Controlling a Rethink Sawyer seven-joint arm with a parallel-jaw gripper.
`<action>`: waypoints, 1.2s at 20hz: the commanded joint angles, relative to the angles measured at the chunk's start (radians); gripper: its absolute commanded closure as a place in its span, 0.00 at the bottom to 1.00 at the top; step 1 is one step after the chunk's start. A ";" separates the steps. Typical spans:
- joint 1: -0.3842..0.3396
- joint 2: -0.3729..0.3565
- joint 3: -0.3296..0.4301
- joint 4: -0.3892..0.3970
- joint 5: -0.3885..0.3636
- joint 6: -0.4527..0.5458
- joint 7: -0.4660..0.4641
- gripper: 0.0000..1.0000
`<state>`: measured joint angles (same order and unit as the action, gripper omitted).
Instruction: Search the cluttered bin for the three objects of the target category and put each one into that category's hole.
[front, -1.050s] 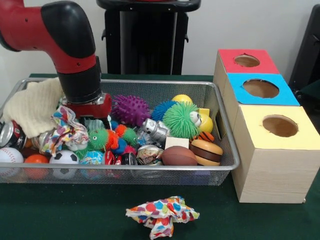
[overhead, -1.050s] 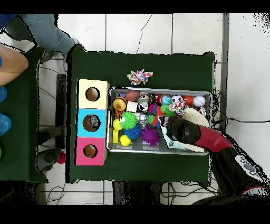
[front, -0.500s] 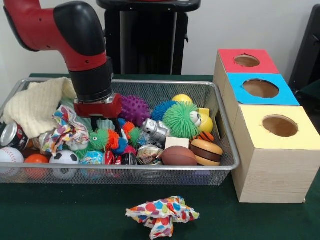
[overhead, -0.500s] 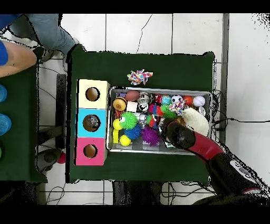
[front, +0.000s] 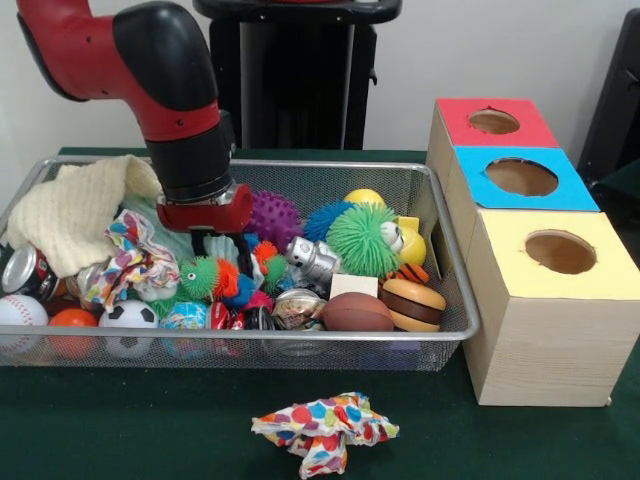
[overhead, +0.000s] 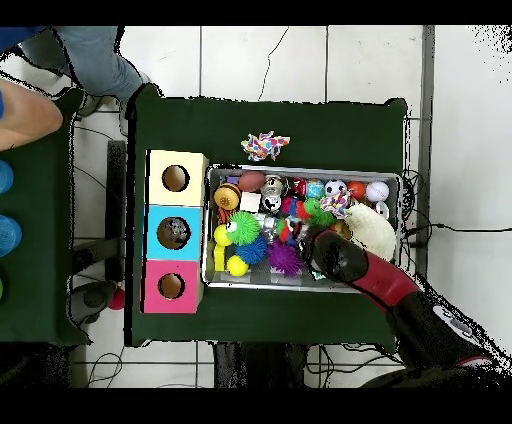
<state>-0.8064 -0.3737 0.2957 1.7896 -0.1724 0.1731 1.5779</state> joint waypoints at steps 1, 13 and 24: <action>0.086 0.009 -0.008 0.056 0.052 0.140 0.163 0.00; 0.013 0.056 0.097 0.103 0.127 0.058 0.193 0.00; -0.044 0.102 0.166 0.144 0.152 -0.013 0.196 0.00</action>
<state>-0.8583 -0.3566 0.3433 1.8520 -0.0669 0.1725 1.5779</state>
